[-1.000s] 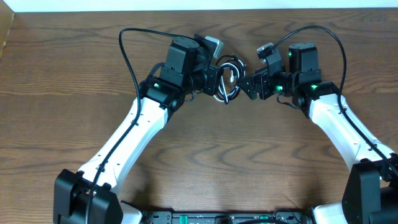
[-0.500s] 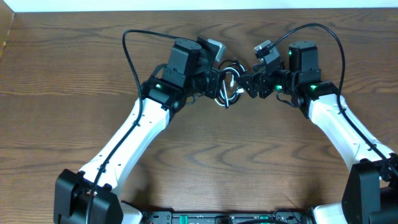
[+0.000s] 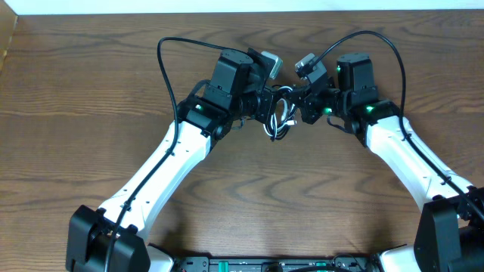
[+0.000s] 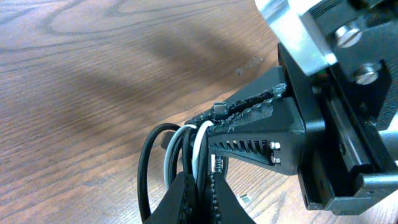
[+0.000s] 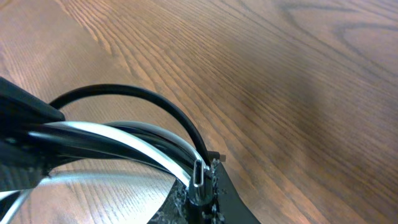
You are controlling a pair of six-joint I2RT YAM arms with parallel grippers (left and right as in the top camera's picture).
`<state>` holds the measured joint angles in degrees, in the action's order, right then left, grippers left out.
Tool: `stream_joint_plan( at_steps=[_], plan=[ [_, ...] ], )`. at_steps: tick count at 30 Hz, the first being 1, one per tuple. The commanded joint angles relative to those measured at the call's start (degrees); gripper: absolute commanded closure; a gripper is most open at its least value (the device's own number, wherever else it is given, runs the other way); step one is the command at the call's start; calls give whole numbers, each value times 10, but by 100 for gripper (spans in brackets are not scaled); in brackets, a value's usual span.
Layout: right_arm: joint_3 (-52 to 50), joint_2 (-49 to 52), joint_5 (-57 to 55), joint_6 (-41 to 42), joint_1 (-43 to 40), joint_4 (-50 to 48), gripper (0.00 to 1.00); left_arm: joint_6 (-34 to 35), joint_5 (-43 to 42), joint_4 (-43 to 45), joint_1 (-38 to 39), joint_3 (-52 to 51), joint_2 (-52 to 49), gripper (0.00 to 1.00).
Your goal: Untangle cables
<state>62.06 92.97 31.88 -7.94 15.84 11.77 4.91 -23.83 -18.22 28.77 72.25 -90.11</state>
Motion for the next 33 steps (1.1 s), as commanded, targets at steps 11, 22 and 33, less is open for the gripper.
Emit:
stream_joint_plan(
  at_steps=[11, 22, 33],
  plan=[
    [-3, 0, -221, 112, -54, 57, 99, -27, 40, -11, -11, 7, 6, 93],
    [-3, 0, -242, 125, -154, 119, 99, -27, 40, -30, -141, 7, 9, 93],
    [-3, 0, -211, 83, -105, 134, 99, -26, 33, -41, -135, 7, 8, 91]
  ],
)
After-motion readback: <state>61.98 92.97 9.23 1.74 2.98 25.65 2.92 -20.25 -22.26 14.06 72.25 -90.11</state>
